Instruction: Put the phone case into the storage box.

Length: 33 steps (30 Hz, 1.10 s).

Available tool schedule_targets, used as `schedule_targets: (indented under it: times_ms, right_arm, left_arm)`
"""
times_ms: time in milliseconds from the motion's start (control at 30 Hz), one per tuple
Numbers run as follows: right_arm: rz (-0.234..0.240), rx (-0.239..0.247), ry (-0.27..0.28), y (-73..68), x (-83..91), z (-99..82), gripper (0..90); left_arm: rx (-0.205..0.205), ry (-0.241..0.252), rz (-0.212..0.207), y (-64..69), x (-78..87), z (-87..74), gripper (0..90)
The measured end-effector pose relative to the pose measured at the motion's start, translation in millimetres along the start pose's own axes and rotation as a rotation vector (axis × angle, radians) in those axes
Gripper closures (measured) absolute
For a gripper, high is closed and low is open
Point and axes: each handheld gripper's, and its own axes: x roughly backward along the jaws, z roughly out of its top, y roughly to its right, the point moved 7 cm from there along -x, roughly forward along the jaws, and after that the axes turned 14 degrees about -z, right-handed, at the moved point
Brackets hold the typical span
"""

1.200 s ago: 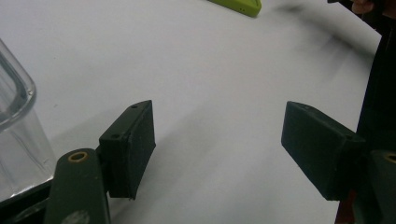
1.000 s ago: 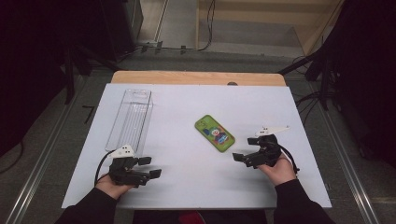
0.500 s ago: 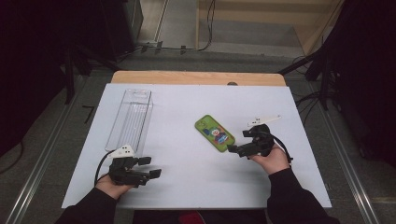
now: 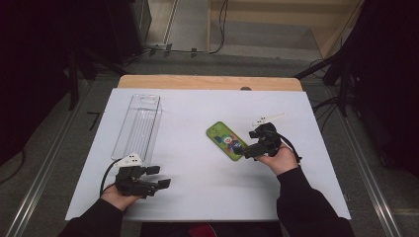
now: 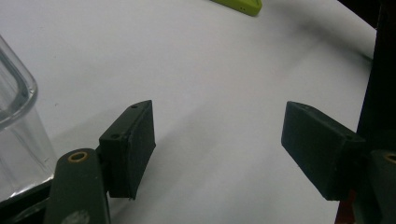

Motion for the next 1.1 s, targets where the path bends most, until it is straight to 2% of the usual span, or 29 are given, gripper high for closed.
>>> schedule_targets:
  times_ms: [533,633,800,1100]
  right_arm:
    - [0.003,0.040,-0.004,-8.3,-19.6,27.1,0.0]
    - [-0.003,0.059,-0.007,-9.0,-24.5,31.6,0.0]
    - [-0.005,0.055,-0.002,-11.3,-30.5,39.4,0.0]
    - [-0.024,0.078,-0.011,-14.7,-44.8,47.5,0.0]
  left_arm:
    - [0.000,0.000,-0.001,-0.2,0.3,-0.1,26.3]
    - [0.000,-0.001,0.000,-0.3,0.1,-0.2,26.3]
    - [0.000,-0.001,-0.001,-0.4,0.2,-0.3,26.3]
    - [-0.003,0.001,-0.001,-0.5,0.6,-0.4,26.3]
